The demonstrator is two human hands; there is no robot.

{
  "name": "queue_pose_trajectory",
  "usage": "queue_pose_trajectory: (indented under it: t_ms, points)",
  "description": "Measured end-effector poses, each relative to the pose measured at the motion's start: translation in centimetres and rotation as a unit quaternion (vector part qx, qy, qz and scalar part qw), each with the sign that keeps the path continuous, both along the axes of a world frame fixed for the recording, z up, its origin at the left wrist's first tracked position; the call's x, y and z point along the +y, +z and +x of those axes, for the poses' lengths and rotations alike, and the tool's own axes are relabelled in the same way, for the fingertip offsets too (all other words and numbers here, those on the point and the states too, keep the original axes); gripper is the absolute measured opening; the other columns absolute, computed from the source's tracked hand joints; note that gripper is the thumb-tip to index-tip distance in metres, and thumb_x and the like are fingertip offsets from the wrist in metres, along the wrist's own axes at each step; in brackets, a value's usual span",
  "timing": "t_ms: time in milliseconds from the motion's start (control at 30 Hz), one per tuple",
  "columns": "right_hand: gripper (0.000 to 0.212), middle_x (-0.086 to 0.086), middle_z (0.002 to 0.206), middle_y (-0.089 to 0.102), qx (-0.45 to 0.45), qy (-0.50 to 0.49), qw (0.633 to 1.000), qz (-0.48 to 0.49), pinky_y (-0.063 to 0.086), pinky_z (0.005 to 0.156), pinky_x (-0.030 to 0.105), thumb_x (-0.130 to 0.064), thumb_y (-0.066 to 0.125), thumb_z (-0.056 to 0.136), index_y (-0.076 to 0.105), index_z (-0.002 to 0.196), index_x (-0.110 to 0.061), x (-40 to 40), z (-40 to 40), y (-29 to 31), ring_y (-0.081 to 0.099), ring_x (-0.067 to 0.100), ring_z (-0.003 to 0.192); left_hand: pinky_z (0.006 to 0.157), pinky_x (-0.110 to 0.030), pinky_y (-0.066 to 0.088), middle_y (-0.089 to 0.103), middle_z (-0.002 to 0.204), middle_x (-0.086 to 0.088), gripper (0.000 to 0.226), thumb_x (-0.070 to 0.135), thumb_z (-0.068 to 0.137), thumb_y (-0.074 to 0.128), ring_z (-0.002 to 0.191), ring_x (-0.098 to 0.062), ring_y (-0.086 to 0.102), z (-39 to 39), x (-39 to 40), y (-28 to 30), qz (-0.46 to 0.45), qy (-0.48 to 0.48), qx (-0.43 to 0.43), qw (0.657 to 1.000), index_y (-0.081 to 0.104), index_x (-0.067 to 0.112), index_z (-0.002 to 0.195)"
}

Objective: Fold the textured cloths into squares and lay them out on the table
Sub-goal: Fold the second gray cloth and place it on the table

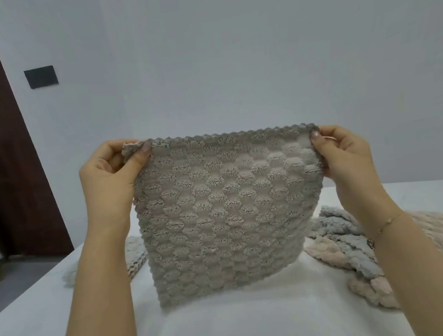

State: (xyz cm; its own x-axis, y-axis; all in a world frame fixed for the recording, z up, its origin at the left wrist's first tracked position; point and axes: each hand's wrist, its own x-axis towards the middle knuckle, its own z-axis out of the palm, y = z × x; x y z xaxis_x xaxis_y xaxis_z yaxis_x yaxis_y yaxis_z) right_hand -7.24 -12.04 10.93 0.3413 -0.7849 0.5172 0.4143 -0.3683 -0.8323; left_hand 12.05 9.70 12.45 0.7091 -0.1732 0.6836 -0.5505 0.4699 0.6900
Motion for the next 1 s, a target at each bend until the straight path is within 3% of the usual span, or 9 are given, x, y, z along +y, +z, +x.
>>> queue_pose_trajectory:
  t_ms: [233,367,500,567,633,733,900,1000]
  points:
    - [0.016,-0.006,0.056,0.068,0.0,0.105,0.989,0.099,0.054,0.046,0.023,-0.007,0.055,0.092,0.061,0.08,-0.016,0.5,-1.4,1.8,0.065,0.01,0.05,0.074,-0.016,0.053,0.072,0.074,0.012,0.013,0.011,0.079,0.073,0.076,-0.004,0.067,-1.2,1.7,1.9,0.025,-0.022,-0.025,0.999,0.066,0.021,0.084]
    - [0.012,0.0,0.059,0.068,0.042,0.11,0.986,0.115,0.054,0.044,0.023,-0.005,0.057,0.09,0.062,0.081,-0.011,0.3,-1.2,1.8,0.065,0.012,0.05,0.075,-0.021,0.056,0.072,0.078,0.006,0.011,0.01,0.079,0.072,0.076,-0.01,0.068,-0.3,1.8,1.6,0.048,-0.042,0.035,0.997,0.067,0.018,0.084]
    - [0.011,0.003,0.062,0.06,0.118,0.06,0.983,0.129,0.047,0.039,0.017,-0.007,0.056,0.092,0.06,0.082,-0.009,-0.9,0.8,-0.6,0.057,0.007,0.039,0.064,-0.02,0.054,0.07,0.073,0.005,0.012,0.009,0.078,0.074,0.069,-0.009,0.067,2.2,0.4,-0.6,0.112,-0.055,0.131,0.983,0.066,0.017,0.082]
    - [0.012,0.002,0.062,0.053,0.194,-0.005,0.978,0.074,0.041,0.043,0.019,-0.013,0.054,0.095,0.057,0.083,-0.011,-1.8,2.1,-2.5,0.051,0.01,0.042,0.069,-0.025,0.053,0.069,0.075,0.002,0.011,0.011,0.077,0.076,0.074,-0.015,0.067,3.5,-0.9,-2.7,0.159,-0.04,0.168,0.972,0.066,0.017,0.079]
    - [0.013,0.0,0.065,0.052,0.249,-0.087,0.964,-0.028,0.042,0.057,0.026,-0.017,0.052,0.095,0.056,0.083,-0.015,-2.4,3.2,-4.4,0.049,0.015,0.056,0.068,-0.024,0.052,0.067,0.078,0.0,0.012,0.013,0.079,0.075,0.076,-0.018,0.065,4.1,-2.3,-4.9,0.203,-0.013,0.18,0.962,0.064,0.016,0.076]
    - [0.008,-0.008,0.074,0.052,0.265,-0.127,0.949,-0.115,0.037,0.057,0.025,-0.019,0.047,0.098,0.052,0.096,-0.014,-2.3,4.2,-7.1,0.049,0.008,0.065,0.047,-0.008,0.042,0.061,0.073,0.003,0.021,0.013,0.082,0.073,0.069,-0.009,0.059,4.3,-4.0,-7.7,0.22,0.008,0.181,0.959,0.055,0.015,0.07]
    - [0.011,0.001,0.085,0.057,0.338,-0.106,0.927,-0.119,0.039,0.065,0.029,-0.018,0.045,0.099,0.054,0.098,-0.011,-3.4,5.4,-11.4,0.053,0.02,0.078,0.057,-0.016,0.04,0.063,0.081,0.002,0.006,0.01,0.084,0.069,0.076,-0.009,0.059,5.1,-5.4,-11.9,0.272,-0.003,0.193,0.943,0.064,0.01,0.086]
    - [0.016,0.005,0.096,0.058,0.374,-0.099,0.915,-0.119,0.037,0.072,0.027,-0.017,0.045,0.098,0.056,0.104,-0.006,-3.8,5.4,-12.8,0.052,0.021,0.084,0.063,-0.021,0.042,0.064,0.086,-0.002,0.011,0.009,0.086,0.068,0.08,-0.014,0.058,5.5,-5.8,-14.1,0.292,0.002,0.203,0.935,0.064,0.007,0.096]
